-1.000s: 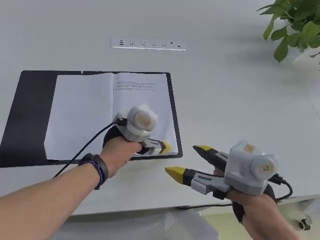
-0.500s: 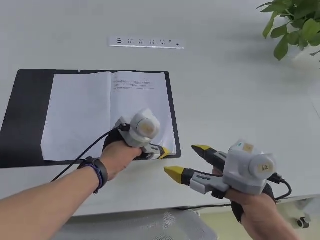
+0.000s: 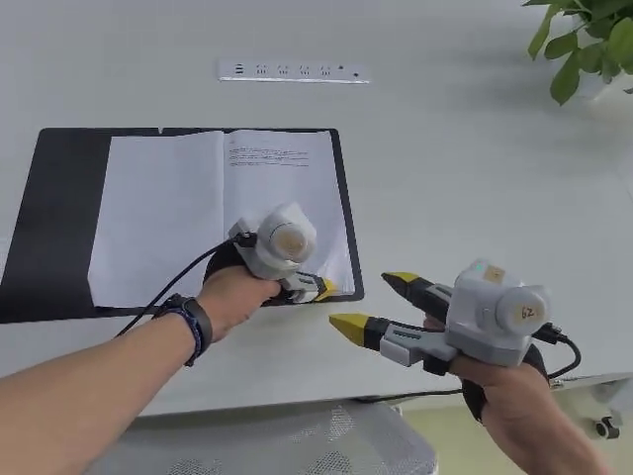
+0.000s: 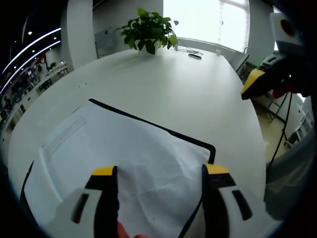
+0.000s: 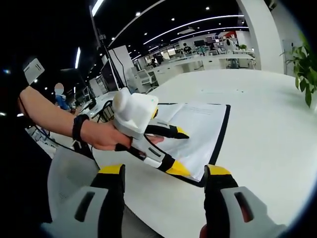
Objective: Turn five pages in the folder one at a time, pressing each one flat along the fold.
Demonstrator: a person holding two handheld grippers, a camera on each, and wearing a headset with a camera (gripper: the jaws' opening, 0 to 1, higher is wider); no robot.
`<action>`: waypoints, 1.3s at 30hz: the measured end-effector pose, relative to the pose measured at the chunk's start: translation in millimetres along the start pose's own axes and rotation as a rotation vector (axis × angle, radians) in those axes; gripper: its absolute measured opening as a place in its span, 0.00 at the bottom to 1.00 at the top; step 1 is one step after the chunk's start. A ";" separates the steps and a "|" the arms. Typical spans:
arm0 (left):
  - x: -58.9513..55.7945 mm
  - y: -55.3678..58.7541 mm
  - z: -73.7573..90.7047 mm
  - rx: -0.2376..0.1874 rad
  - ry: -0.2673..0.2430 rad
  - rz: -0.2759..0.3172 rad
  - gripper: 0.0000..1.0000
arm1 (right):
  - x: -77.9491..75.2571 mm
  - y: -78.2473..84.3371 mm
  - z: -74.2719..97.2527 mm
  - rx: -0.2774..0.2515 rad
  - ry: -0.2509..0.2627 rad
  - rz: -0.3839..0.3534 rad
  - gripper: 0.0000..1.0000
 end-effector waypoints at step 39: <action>10.4 -3.1 3.3 -0.038 0.002 0.091 0.57 | -40.4 -13.7 -22.3 0.008 0.027 -0.024 0.54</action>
Point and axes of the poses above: the centre of the closed fingertips' face, and the gripper's own axes: z roughly backward along the fingers, x roughly to its left, y roughly out of its underside, the point moved 3 cm from there along z, roughly backward along the fingers, and after that the axes turned 9 degrees about -x, right-handed, at the moved point
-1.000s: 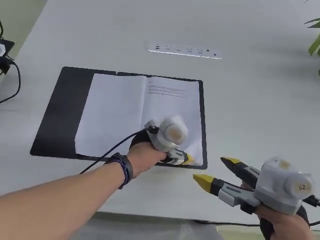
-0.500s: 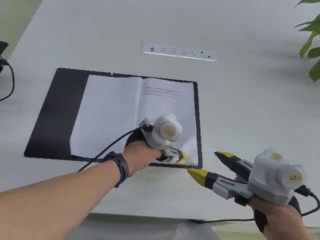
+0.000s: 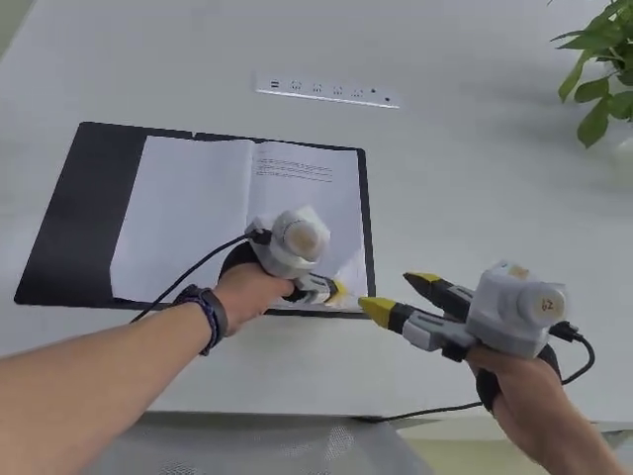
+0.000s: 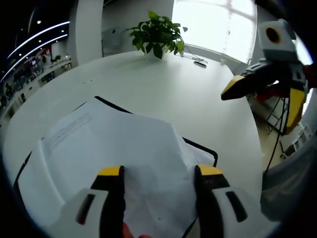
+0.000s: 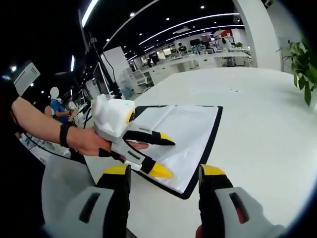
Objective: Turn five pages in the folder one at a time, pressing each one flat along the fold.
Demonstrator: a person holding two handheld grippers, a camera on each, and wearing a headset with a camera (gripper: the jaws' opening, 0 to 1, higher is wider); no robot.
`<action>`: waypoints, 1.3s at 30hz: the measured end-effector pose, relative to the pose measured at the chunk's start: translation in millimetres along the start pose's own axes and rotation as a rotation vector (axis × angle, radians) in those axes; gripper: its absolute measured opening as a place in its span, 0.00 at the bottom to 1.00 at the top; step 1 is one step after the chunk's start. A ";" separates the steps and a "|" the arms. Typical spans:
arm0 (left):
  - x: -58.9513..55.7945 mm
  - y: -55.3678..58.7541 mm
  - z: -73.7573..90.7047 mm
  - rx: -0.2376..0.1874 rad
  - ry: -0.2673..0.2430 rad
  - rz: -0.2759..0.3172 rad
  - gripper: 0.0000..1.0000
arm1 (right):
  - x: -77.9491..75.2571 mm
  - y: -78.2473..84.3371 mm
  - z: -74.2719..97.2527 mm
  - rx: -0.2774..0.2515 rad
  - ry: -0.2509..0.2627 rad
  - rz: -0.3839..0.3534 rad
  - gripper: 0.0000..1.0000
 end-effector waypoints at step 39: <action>-2.4 -1.6 8.7 -0.023 0.054 0.083 0.61 | -10.4 -1.4 -64.9 0.044 -0.099 -0.065 0.38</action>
Point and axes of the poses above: the centre of the closed fingertips' face, and the gripper's own axes: z roughly backward along the fingers, x roughly to its left, y roughly out of its underside, the point moved 3 cm from there along z, roughly backward along the fingers, and after that the axes turned 9 degrees about -x, right-handed, at the moved point
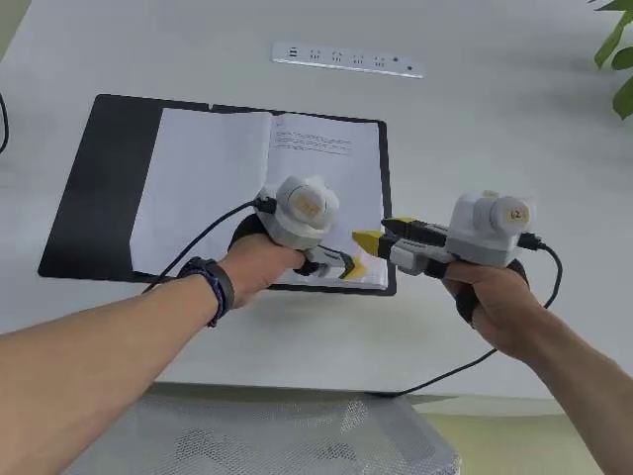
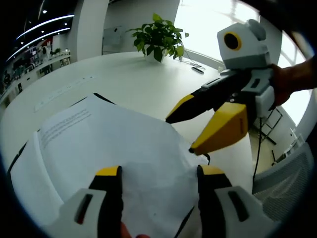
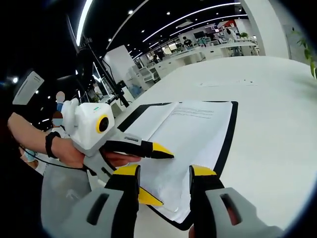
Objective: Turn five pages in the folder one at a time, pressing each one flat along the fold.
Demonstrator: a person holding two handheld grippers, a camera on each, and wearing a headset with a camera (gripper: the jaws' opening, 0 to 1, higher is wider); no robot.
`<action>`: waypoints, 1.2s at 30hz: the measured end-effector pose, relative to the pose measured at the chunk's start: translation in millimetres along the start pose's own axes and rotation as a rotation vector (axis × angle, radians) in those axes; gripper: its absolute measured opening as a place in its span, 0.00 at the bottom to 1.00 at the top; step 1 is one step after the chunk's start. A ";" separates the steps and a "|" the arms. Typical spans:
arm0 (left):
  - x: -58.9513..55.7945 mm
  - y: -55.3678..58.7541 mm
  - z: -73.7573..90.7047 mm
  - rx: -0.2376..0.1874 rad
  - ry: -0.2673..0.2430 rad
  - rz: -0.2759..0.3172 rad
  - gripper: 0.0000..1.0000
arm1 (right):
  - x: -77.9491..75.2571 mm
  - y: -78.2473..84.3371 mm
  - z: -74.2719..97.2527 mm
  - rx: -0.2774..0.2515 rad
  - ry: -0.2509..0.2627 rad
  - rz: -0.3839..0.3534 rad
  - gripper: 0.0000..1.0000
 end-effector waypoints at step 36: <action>3.7 -8.6 41.0 -0.029 -0.022 -0.025 0.71 | 8.4 2.7 -9.0 -0.046 -0.029 -0.112 0.00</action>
Point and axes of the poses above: the centre of the closed fingertips' face, and the gripper's own axes: z roughly backward along the fingers, x roughly to its left, y roughly out of its underside, the point moved 3 cm from there along z, roughly backward along the fingers, and after that the axes turned 9 degrees about -x, right-handed, at the moved point
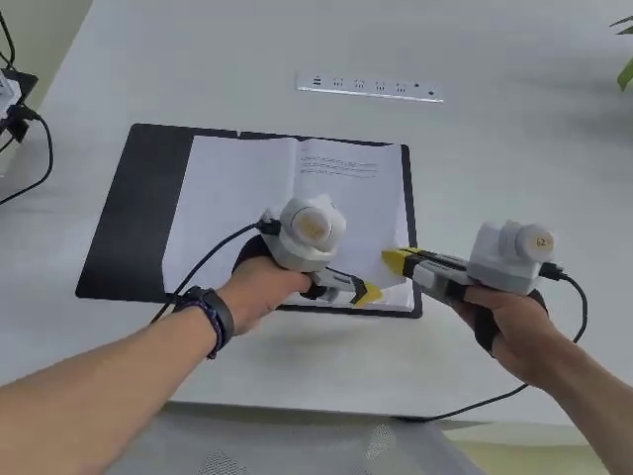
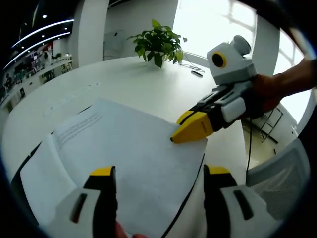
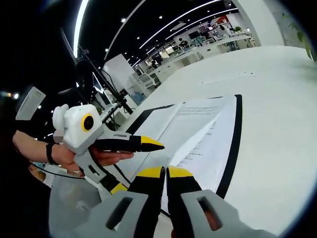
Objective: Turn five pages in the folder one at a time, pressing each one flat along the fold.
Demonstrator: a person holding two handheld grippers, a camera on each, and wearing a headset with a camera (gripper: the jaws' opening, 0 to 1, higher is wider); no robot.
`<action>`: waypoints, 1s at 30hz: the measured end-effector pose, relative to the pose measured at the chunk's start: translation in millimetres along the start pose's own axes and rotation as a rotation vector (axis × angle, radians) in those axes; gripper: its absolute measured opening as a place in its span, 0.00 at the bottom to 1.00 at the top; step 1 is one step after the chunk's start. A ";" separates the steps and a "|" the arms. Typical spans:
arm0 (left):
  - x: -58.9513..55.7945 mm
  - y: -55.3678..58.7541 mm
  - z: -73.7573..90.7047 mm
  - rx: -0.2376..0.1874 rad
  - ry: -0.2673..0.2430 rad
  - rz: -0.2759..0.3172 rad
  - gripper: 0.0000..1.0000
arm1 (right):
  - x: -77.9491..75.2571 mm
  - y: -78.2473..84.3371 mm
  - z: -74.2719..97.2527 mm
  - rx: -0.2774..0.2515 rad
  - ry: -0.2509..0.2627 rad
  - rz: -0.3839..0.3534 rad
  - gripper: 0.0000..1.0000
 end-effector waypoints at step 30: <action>43.8 1.4 78.3 -0.083 -0.164 0.049 0.72 | 32.0 -20.1 -21.5 -0.061 -0.019 -0.002 0.00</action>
Point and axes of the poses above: the centre of the closed fingertips' face, and the gripper's own axes: z roughly backward along the fingers, x roughly to its left, y roughly out of its underside, the point moved 3 cm from there along z, roughly backward along the fingers, and after that the axes turned 9 degrees about -x, right-handed, at the moved point
